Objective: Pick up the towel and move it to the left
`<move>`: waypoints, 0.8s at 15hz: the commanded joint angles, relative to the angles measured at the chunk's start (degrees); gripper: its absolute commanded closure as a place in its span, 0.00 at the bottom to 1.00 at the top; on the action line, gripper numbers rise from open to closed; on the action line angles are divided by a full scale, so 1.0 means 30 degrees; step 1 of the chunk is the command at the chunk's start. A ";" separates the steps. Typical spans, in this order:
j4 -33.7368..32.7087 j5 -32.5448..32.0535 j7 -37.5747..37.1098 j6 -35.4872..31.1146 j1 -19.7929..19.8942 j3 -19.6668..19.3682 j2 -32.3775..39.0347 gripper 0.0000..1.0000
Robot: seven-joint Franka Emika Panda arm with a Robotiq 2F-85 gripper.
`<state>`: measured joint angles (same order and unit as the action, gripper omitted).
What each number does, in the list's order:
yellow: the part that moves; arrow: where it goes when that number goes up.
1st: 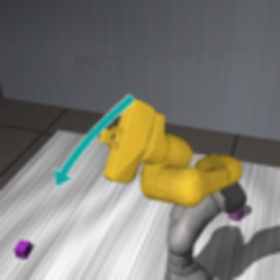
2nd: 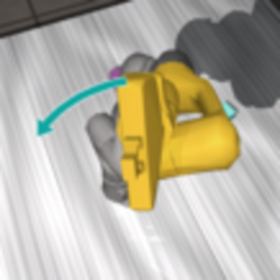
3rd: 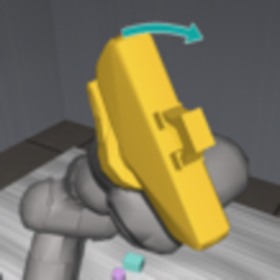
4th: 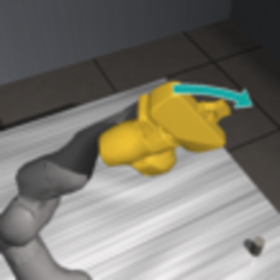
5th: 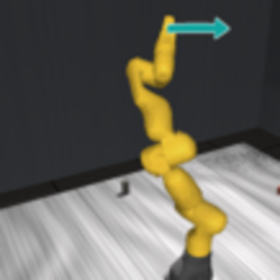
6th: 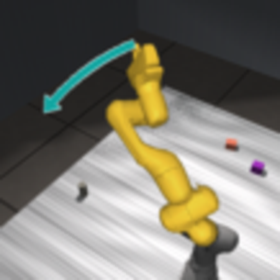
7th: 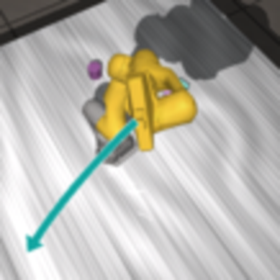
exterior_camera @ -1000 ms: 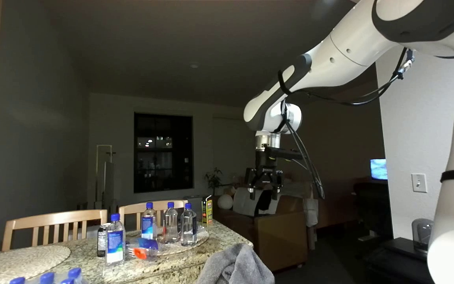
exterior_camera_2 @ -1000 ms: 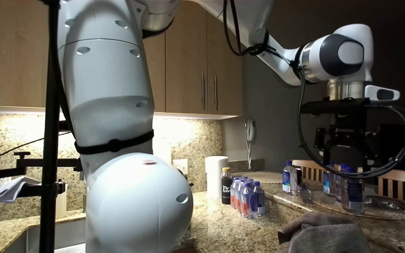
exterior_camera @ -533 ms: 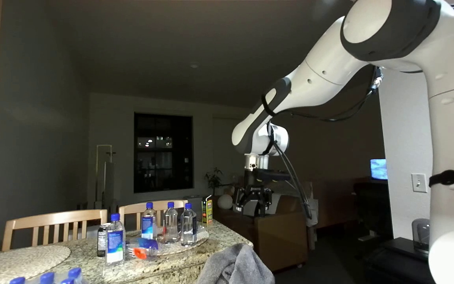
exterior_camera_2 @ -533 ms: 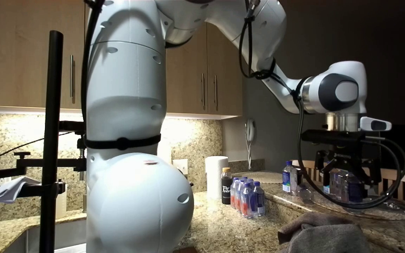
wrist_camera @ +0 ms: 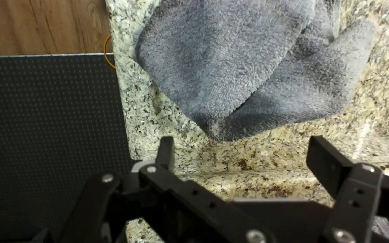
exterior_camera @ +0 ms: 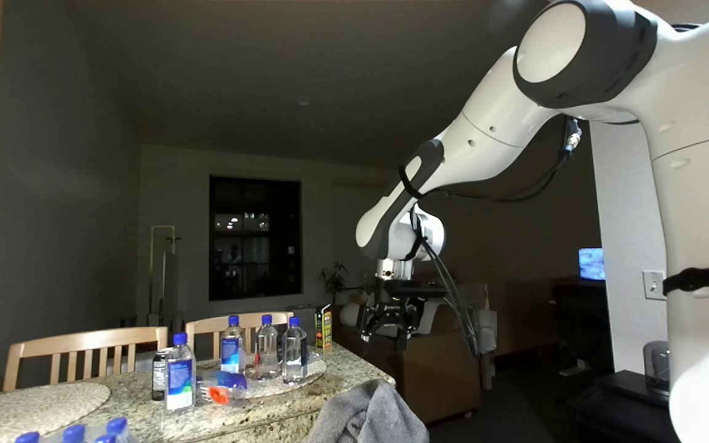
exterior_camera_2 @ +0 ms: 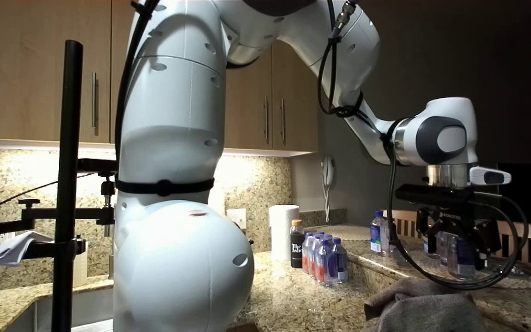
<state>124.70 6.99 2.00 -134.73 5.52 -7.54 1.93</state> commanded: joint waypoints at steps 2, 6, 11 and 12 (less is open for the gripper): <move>0.0032 -0.0007 0.0128 -0.0123 0.0120 0.0174 -0.0140 0.00; -0.0623 -0.0034 0.0462 -0.0117 -0.0066 0.0526 0.0826 0.00; -0.3058 -0.0736 0.1630 0.1723 -0.0056 0.0906 0.3490 0.00; -0.3661 -0.1136 0.1778 0.2184 -0.0017 0.0905 0.4120 0.00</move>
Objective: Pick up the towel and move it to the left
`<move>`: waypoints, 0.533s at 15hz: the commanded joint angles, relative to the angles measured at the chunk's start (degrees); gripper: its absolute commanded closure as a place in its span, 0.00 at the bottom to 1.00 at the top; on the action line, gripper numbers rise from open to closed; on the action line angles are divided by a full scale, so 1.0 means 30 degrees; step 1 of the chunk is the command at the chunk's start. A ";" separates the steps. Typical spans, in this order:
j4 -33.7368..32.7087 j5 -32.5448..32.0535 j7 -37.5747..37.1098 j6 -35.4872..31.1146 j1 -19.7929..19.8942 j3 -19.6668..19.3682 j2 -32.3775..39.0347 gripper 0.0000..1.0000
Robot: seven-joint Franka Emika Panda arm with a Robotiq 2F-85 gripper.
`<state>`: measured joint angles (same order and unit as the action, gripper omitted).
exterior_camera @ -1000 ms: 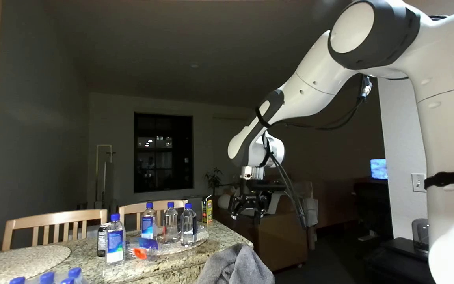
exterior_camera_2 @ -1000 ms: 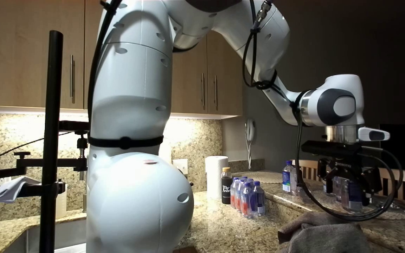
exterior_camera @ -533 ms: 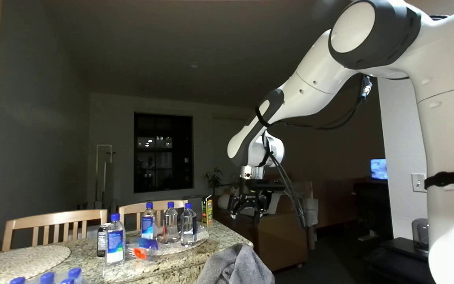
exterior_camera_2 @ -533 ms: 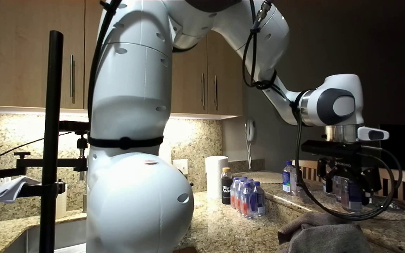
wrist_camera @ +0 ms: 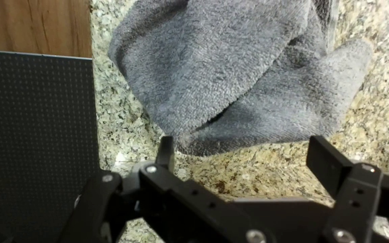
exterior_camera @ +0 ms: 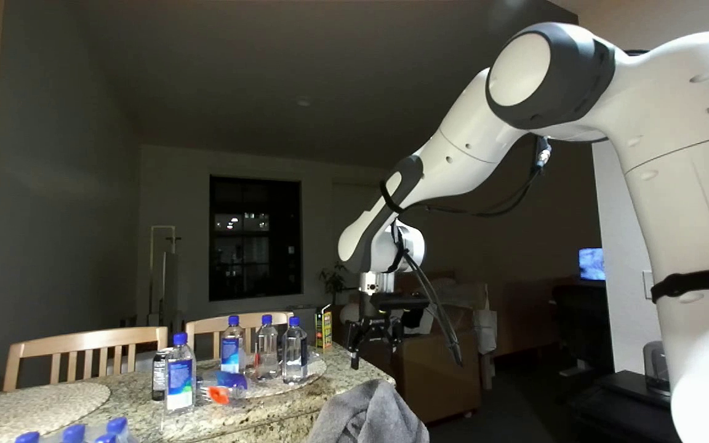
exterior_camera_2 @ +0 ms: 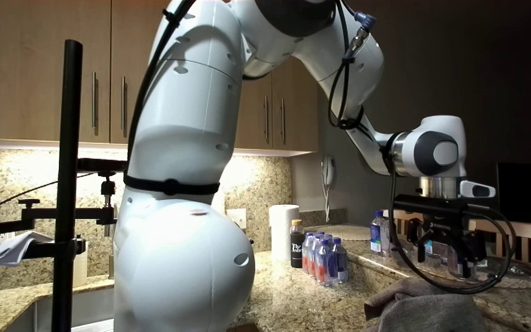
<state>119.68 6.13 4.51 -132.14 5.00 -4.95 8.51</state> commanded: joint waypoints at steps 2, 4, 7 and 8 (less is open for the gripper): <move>-0.3119 -0.1358 0.1493 0.1952 0.0292 0.0076 0.3125 0.00; -0.4090 -0.1367 0.2454 0.3163 0.0457 0.0280 0.4074 0.00; -0.4894 -0.1535 0.3870 0.4692 0.0611 0.0408 0.5084 0.00; -0.5085 -0.1642 0.4205 0.4953 0.0630 0.0415 0.5356 0.00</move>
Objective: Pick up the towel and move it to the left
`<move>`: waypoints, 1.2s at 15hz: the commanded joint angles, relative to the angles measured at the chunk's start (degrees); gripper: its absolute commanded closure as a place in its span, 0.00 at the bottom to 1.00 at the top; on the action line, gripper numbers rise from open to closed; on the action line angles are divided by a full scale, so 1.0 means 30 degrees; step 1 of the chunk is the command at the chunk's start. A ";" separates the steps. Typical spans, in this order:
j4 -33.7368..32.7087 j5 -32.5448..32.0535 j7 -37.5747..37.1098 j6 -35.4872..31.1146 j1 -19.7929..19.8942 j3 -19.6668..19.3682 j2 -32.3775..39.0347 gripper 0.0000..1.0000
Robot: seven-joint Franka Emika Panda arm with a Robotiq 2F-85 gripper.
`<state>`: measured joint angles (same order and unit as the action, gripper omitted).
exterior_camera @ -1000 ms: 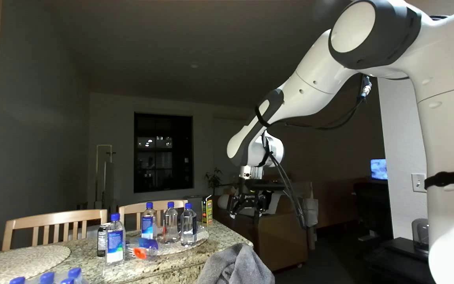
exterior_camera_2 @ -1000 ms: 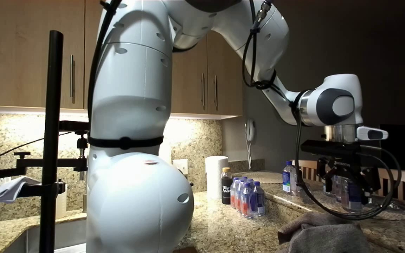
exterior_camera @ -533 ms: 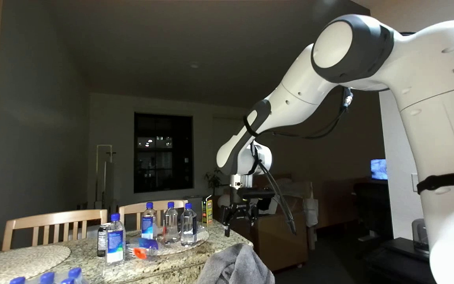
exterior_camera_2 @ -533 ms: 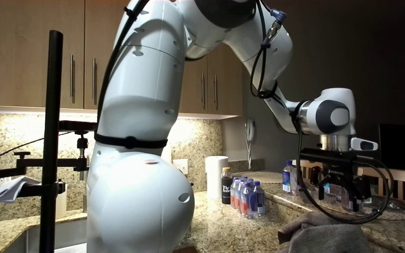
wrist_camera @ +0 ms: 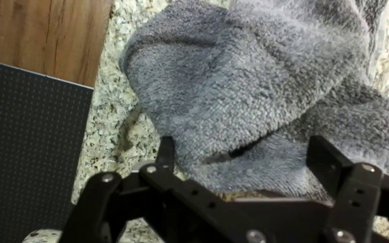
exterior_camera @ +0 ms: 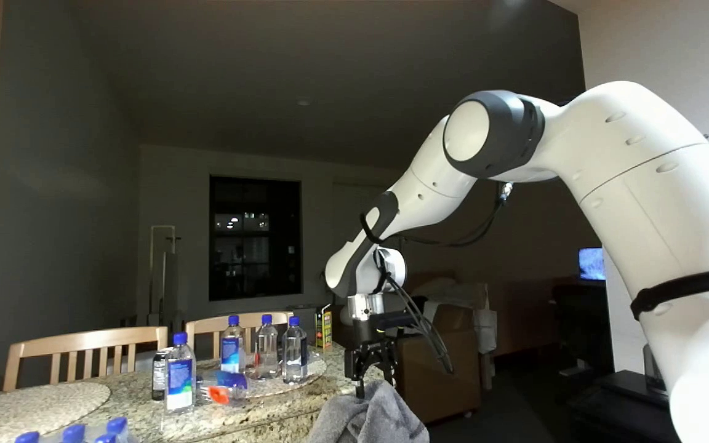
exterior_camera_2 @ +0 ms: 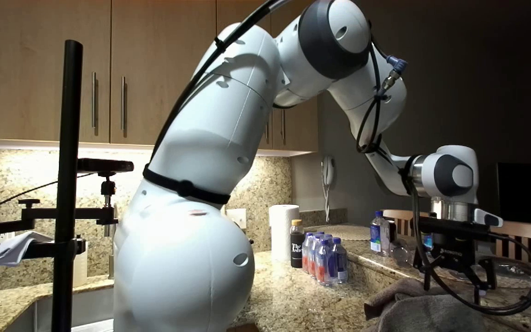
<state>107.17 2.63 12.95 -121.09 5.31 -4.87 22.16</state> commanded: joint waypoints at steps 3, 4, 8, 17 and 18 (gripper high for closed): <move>-0.1544 -0.0472 0.2178 0.1847 0.0738 0.0534 0.1552 0.00; -0.1734 -0.0382 0.2372 0.2098 0.0841 0.0602 0.1682 0.00; -0.2163 -0.0171 0.2867 0.3342 0.1139 0.0839 0.1919 0.40; -0.1110 0.2911 0.2117 0.5144 0.1595 0.1432 0.1137 0.91; -0.0879 0.3346 0.2109 0.5108 0.1570 0.1485 0.0968 0.92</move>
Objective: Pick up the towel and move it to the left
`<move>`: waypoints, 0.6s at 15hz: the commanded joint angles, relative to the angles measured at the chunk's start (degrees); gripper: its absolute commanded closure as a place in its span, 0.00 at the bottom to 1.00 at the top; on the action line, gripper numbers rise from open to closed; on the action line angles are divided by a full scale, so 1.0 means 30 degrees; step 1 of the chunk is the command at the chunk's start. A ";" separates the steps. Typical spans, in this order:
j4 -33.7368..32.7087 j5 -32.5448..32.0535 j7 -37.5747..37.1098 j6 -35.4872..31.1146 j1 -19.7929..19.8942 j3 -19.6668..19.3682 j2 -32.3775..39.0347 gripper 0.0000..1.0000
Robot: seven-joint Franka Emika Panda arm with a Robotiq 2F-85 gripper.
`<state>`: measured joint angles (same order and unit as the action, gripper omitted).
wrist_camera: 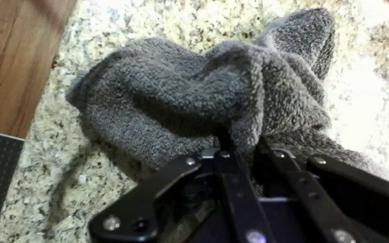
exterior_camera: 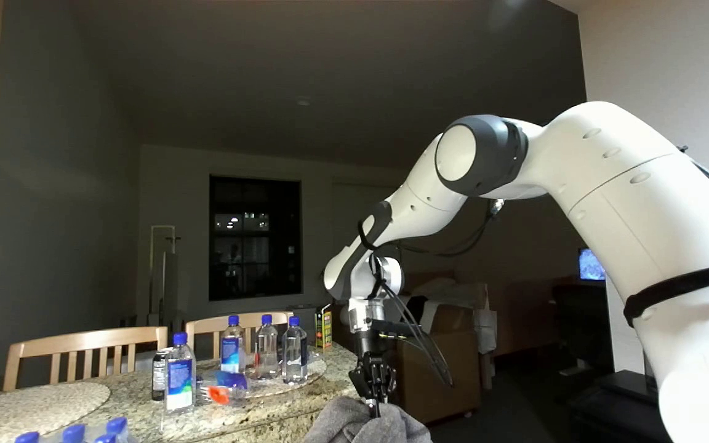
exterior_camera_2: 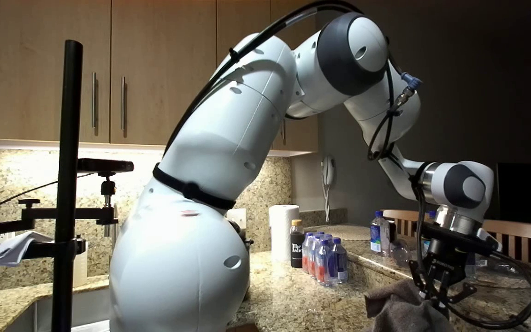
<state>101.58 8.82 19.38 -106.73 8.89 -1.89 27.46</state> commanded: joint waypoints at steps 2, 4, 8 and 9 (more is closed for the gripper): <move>0.1514 0.1807 -0.0161 -0.0323 0.0183 0.0567 -0.1187 0.95; 0.1690 0.2343 -0.0169 -0.0405 0.0141 0.0686 -0.1444 0.91; 0.1441 0.3398 0.0048 -0.0179 0.0184 0.0826 -0.1955 0.89; 0.1317 0.3639 0.0173 -0.0061 0.0176 0.0880 -0.2240 0.89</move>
<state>103.61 16.89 19.33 -106.54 8.80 -0.04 24.49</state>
